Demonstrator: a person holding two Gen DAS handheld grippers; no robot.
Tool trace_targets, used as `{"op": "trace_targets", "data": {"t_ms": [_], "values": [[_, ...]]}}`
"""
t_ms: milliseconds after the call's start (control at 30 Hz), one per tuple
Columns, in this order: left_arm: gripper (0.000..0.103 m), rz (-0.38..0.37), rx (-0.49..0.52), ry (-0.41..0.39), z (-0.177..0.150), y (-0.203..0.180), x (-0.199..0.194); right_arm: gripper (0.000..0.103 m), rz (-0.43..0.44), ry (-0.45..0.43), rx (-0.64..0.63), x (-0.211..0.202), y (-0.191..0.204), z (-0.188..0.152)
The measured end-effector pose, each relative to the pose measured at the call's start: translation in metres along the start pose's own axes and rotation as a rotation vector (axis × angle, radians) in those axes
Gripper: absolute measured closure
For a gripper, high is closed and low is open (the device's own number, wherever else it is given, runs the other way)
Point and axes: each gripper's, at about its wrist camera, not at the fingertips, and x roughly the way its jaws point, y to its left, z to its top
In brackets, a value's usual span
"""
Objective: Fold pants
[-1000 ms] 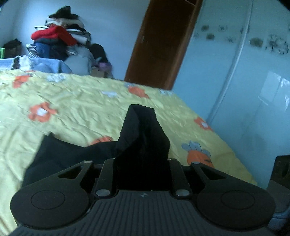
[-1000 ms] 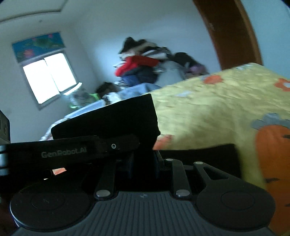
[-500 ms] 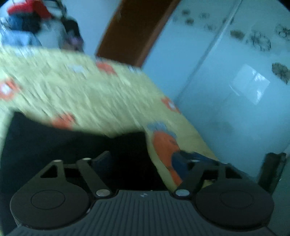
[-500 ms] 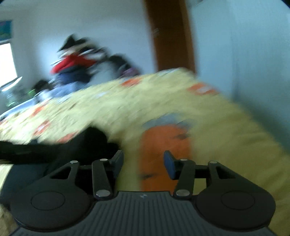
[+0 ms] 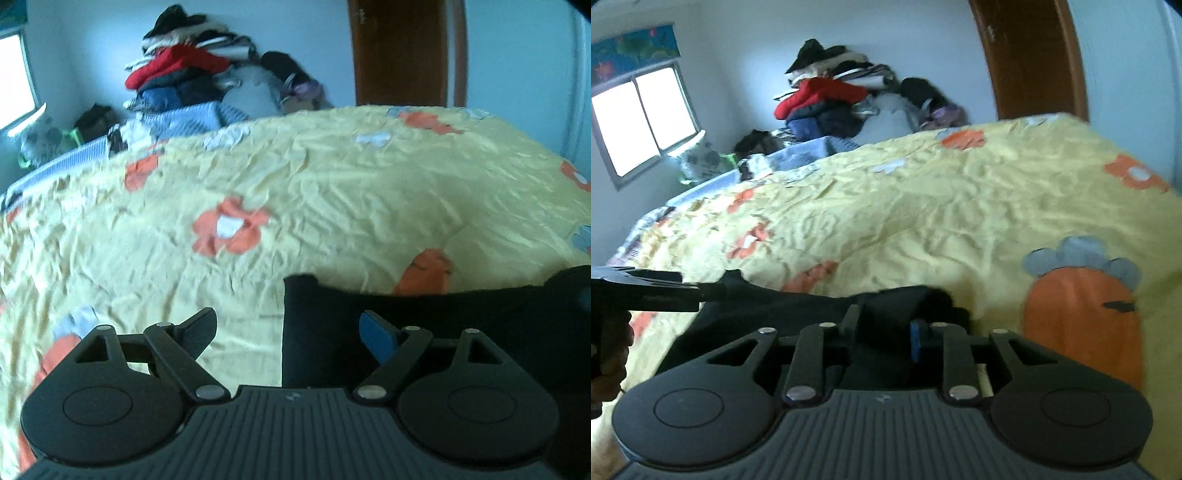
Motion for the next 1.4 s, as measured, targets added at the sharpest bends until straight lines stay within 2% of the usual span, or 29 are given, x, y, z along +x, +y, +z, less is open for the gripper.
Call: {"op": "trace_targets", "data": {"t_ms": [100,167,200,267,300,333,400,433,467,500,533,567,633,667,767,833,867,933,967,1000,1067,1100,1133,1200,1233,1267,1300,1367,1400], "values": [[0.013,-0.005,-0.072,0.044,-0.007,0.009,0.015,0.083,-0.104,0.009,0.001,-0.007,-0.010,-0.006],[0.014,-0.008,-0.093,0.037,-0.008,0.012,0.013,0.083,-0.094,0.041,0.035,-0.003,-0.021,-0.005],[0.018,0.005,-0.089,0.020,-0.009,0.013,0.004,0.083,-0.111,0.021,0.045,-0.009,-0.023,-0.004],[0.016,0.024,-0.076,-0.059,-0.011,0.012,-0.014,0.082,-0.186,-0.078,-0.012,-0.034,-0.010,0.000],[0.015,0.019,-0.067,-0.079,-0.012,0.010,-0.017,0.082,-0.153,-0.106,-0.038,-0.041,-0.004,0.004],[0.014,0.001,-0.048,-0.068,-0.009,0.006,-0.017,0.082,-0.052,-0.098,-0.060,-0.042,0.004,0.008],[0.014,-0.036,-0.011,-0.011,-0.007,-0.005,-0.003,0.082,0.128,-0.040,-0.108,-0.028,0.022,0.011],[0.014,-0.030,0.004,0.009,-0.008,-0.011,0.005,0.082,0.168,-0.003,-0.150,-0.018,0.032,0.011],[0.013,-0.011,0.010,0.004,-0.010,-0.014,0.010,0.083,0.155,0.051,-0.220,-0.002,0.044,0.008],[0.012,0.010,0.008,-0.011,-0.011,-0.014,0.014,0.083,0.072,0.100,-0.295,0.015,0.052,0.004],[0.011,0.031,0.001,-0.019,-0.010,-0.012,0.017,0.083,-0.014,0.117,-0.347,0.029,0.053,0.000],[0.011,0.048,-0.013,-0.014,-0.010,-0.008,0.019,0.082,-0.059,0.107,-0.362,0.036,0.048,-0.002],[0.014,0.063,-0.057,0.003,-0.009,0.004,0.016,0.082,0.000,0.115,-0.192,0.036,0.025,0.008],[0.015,0.049,-0.071,-0.009,-0.010,0.008,0.009,0.082,0.006,0.103,-0.172,0.029,0.023,0.008],[0.015,-0.003,-0.086,-0.061,-0.022,0.015,-0.021,0.079,-0.015,0.051,-0.268,-0.006,0.044,-0.004],[0.012,-0.039,-0.050,-0.038,-0.031,0.006,-0.024,0.078,0.028,0.072,-0.316,-0.015,0.054,-0.017],[0.011,-0.040,-0.011,-0.023,-0.036,-0.001,-0.019,0.078,0.013,0.098,-0.335,-0.013,0.053,-0.023],[0.012,-0.010,0.042,-0.068,-0.045,-0.008,-0.016,0.078,-0.004,0.094,-0.372,-0.013,0.050,-0.034],[0.012,0.002,0.050,-0.077,-0.046,-0.007,-0.021,0.078,-0.009,0.104,-0.352,-0.018,0.047,-0.033],[0.016,-0.006,0.052,-0.082,-0.046,-0.004,-0.028,0.078,-0.049,0.110,-0.346,-0.026,0.047,-0.031],[0.014,-0.031,0.047,-0.110,-0.050,0.002,-0.045,0.076,-0.123,0.078,-0.372,-0.042,0.052,-0.032],[0.014,-0.050,0.050,-0.120,-0.053,0.004,-0.051,0.076,-0.120,0.059,-0.377,-0.051,0.054,-0.033],[0.013,-0.066,0.074,-0.114,-0.058,0.001,-0.054,0.074,-0.085,0.039,-0.371,-0.060,0.055,-0.035],[0.014,-0.035,0.152,-0.092,-0.070,-0.010,-0.048,0.058,-0.029,0.044,-0.363,-0.065,0.056,-0.043],[0.014,-0.016,0.166,-0.127,-0.077,-0.011,-0.050,0.045,-0.047,0.105,-0.402,-0.056,0.058,-0.052],[0.013,-0.006,0.172,-0.148,-0.080,-0.009,-0.053,0.036,-0.094,0.145,-0.451,-0.048,0.058,-0.062],[0.013,0.000,0.180,-0.150,-0.081,-0.007,-0.057,0.034,-0.108,0.125,-0.452,-0.050,0.055,-0.068],[0.013,0.020,0.188,-0.182,-0.083,0.001,-0.071,0.034,-0.080,0.128,-0.350,-0.058,0.044,-0.060],[0.012,0.013,0.186,-0.209,-0.085,0.006,-0.078,0.034,-0.074,0.099,-0.325,-0.066,0.040,-0.057]]}}
